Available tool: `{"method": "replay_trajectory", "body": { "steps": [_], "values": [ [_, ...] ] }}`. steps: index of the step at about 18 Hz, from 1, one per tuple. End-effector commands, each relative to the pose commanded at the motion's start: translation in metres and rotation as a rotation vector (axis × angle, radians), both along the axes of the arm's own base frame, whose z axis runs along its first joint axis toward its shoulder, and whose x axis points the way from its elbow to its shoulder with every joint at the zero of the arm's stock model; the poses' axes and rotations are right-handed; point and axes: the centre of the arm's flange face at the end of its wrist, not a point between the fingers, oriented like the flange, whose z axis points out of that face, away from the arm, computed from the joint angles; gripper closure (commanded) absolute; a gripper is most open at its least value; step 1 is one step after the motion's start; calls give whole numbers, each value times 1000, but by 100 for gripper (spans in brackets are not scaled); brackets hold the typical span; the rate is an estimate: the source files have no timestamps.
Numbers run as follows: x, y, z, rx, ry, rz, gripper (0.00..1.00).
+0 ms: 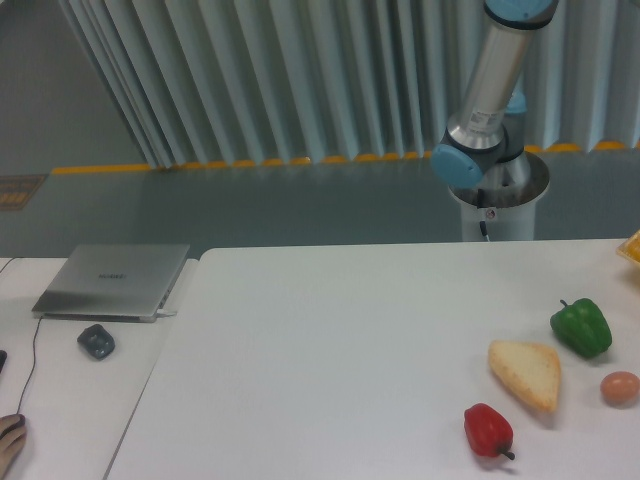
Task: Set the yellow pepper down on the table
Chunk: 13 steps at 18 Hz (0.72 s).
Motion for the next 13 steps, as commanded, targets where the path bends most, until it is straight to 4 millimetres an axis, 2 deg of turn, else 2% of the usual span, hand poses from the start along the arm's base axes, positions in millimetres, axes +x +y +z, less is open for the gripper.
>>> {"method": "replay_trajectory", "body": {
  "steps": [1, 2, 5, 6, 9, 11, 13],
  "values": [
    [0, 1, 0, 1, 0, -18, 41],
    [1, 3, 0, 2, 1, -55, 47],
    [-1, 3, 10, 1, 18, -84, 84],
    [-1, 4, 14, 1, 25, -87, 85],
    [7, 20, 46, -2, 45, -115, 86],
    [19, 48, 76, 5, 43, -147, 86],
    [33, 84, 109, 10, 71, -169, 86]
  ]
}}
